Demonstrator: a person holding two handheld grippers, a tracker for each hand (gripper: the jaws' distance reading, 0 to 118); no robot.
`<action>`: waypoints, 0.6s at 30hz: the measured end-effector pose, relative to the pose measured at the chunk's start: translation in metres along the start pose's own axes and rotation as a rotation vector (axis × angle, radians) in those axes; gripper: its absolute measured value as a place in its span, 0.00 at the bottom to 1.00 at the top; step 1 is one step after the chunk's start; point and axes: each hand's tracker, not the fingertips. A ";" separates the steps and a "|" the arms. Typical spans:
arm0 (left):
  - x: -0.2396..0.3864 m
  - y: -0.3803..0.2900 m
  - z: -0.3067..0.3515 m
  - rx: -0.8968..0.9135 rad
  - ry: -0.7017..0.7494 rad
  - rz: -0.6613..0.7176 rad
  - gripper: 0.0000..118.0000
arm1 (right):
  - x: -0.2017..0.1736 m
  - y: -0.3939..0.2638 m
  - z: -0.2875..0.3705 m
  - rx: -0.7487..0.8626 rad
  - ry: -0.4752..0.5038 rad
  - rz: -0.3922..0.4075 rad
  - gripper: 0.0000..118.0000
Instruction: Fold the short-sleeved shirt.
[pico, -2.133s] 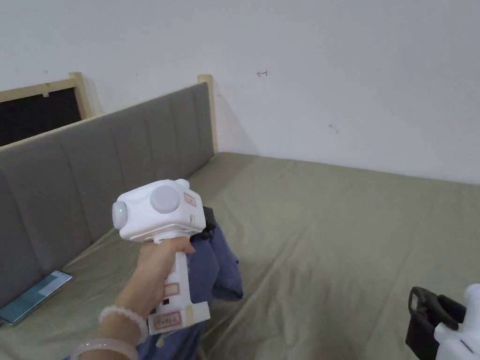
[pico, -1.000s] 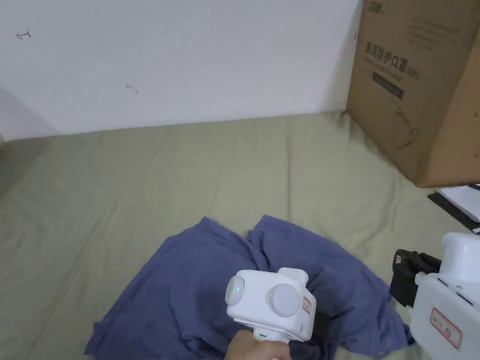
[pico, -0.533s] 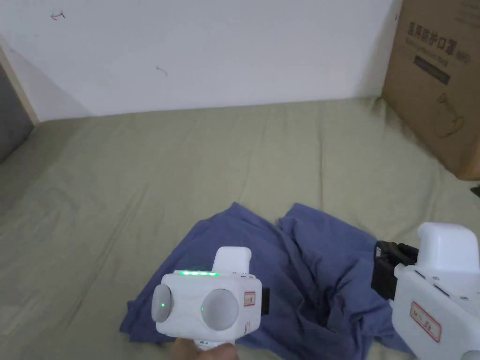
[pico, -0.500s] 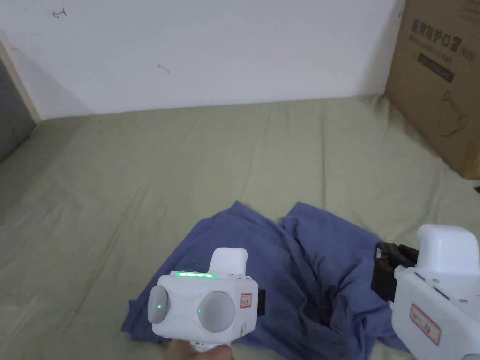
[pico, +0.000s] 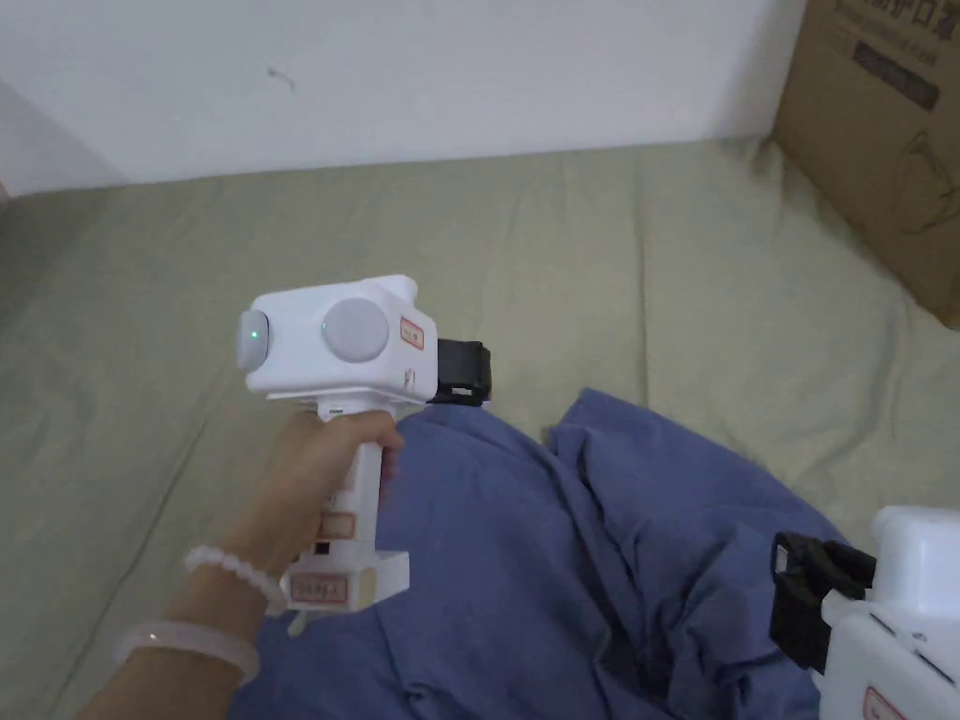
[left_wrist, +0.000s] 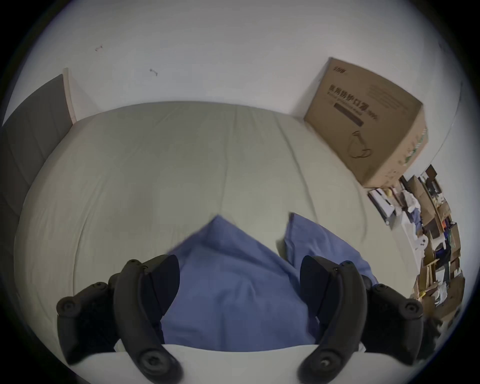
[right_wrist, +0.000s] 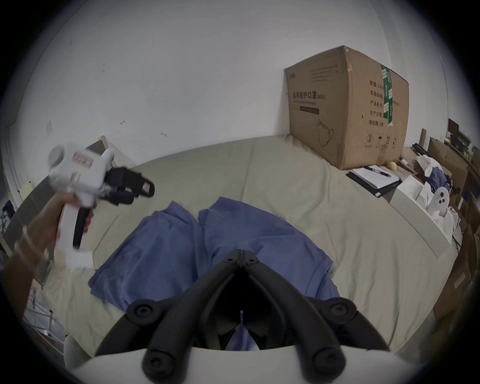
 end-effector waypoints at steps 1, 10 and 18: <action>0.001 0.007 -0.015 -0.032 0.015 -0.008 0.82 | 0.003 -0.001 -0.003 -0.009 -0.008 -0.005 0.00; -0.020 -0.011 -0.134 -0.205 0.119 -0.054 0.70 | 0.032 -0.004 -0.018 -0.042 -0.083 -0.040 0.00; -0.004 -0.014 -0.120 -0.189 0.110 -0.117 0.00 | 0.042 -0.009 -0.035 -0.104 -0.094 -0.129 0.00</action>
